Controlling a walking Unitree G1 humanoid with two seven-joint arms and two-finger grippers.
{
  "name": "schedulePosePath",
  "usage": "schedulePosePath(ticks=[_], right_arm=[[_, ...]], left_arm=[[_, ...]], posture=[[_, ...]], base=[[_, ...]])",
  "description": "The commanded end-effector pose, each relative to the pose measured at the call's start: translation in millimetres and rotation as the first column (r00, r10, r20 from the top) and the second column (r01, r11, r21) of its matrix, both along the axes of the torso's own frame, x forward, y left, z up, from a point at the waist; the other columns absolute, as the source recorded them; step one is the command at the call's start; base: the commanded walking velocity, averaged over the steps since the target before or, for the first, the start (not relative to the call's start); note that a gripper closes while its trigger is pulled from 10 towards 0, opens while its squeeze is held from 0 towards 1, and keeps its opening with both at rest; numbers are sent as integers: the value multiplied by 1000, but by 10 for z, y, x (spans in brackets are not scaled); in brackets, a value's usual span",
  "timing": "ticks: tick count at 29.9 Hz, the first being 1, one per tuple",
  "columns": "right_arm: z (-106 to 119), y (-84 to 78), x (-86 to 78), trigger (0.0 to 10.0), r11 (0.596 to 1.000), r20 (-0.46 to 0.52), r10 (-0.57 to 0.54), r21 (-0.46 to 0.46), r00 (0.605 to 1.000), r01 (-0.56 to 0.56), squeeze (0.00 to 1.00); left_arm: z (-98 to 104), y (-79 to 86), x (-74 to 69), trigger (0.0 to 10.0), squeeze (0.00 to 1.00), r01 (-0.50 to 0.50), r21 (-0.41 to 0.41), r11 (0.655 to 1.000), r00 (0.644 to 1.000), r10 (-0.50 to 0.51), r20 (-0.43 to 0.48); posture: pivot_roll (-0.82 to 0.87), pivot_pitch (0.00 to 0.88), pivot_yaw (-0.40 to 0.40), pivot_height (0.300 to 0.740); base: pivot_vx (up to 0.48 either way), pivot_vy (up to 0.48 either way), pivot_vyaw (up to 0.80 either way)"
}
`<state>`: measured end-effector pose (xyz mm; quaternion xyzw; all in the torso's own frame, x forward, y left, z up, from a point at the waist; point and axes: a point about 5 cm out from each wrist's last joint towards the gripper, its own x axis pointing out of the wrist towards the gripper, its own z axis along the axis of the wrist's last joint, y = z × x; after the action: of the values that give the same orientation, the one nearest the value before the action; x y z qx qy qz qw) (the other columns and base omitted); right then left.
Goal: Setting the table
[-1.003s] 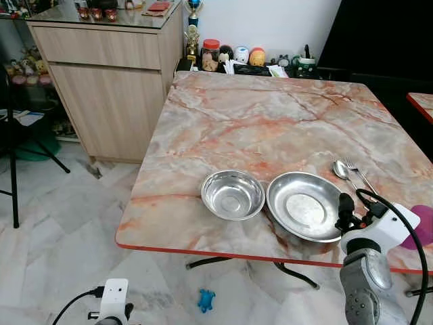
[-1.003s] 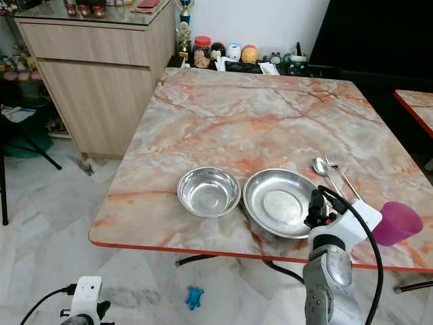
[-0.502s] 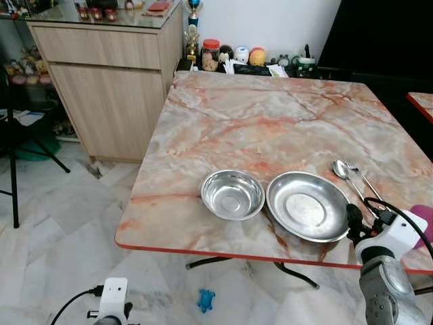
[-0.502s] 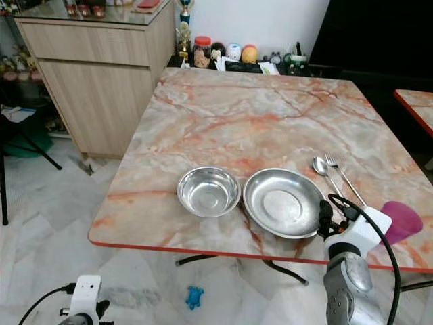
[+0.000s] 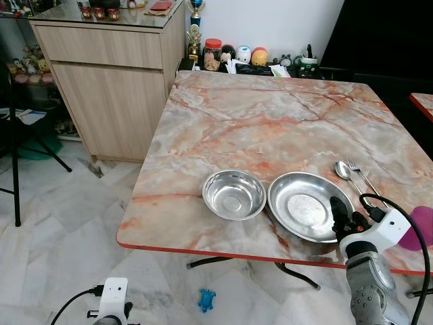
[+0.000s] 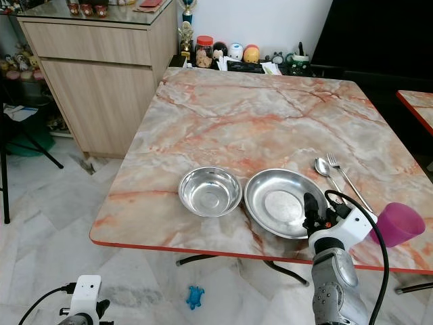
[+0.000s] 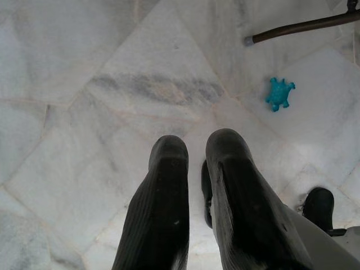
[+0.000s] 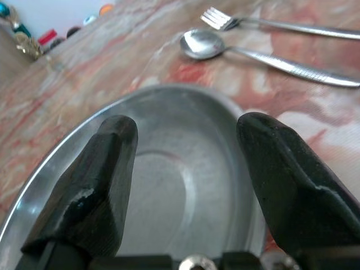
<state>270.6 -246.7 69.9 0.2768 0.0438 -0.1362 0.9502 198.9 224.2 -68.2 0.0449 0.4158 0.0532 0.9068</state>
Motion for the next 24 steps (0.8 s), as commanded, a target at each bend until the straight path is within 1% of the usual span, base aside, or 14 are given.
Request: schedulePosePath(ticks=[1, 3, 4, 6, 9, 14, 19, 21, 24], right_arm=[[44, -63, -29, 10000, 1000, 33, -30, 2, 999, 30, 0], [76, -95, -57, 10000, 999, 58, -49, -1, 997, 50, 0], [76, -114, -81, 10000, 998, 56, -69, -2, 996, 69, 0], [57, -123, -100, 10000, 996, 40, -83, -10, 996, 83, 0], [-4, -113, -127, 10000, 995, 23, -101, 3, 995, 101, 0], [-48, -88, -120, 10000, 993, 0, -114, 13, 993, 114, 0], [-67, -71, -88, 10000, 993, -5, -111, 51, 994, 111, 0], [-83, -75, -84, 10000, 986, -10, -137, 99, 991, 137, 0], [-89, -91, -88, 10000, 981, -10, -153, 117, 988, 153, 0]], left_arm=[[-14, 11, -29, 10000, 0, 4, 11, 1000, 1000, -4, -10], [-15, 9, -31, 10000, 0, 6, 11, 1000, 1000, -6, -11], [-16, 8, -32, 10000, 0, 7, 11, 1000, 1000, -7, -12], [-16, 7, -32, 10000, 0, 8, 10, 1000, 1000, -8, -12], [-17, 0, -31, 10000, 0, 9, 9, 1000, 1000, -9, -12], [-17, -2, -29, 10000, 0, 9, 8, 1000, 1000, -9, -11], [-16, 0, -29, 10000, 0, 6, 9, 1000, 1000, -6, -10], [-16, 1, -30, 10000, 0, 5, 8, 1000, 1000, -5, -10], [-17, 2, -31, 10000, 0, 5, 9, 1000, 1000, -5, -10]], posture=[[104, 0, -65, 740], [104, 0, -66, 740], [102, 0, -66, 740], [101, 0, -66, 740], [103, 0, -67, 740], [104, 0, -67, 740], [108, 0, -70, 740], [109, 0, -71, 740], [109, 0, -70, 740]], base=[[0, 0, 0], [0, 0, 0], [0, 0, 0], [0, 0, 0], [0, 0, 0], [0, 0, 0], [0, 0, 0], [0, 0, 0], [0, 0, 0]])
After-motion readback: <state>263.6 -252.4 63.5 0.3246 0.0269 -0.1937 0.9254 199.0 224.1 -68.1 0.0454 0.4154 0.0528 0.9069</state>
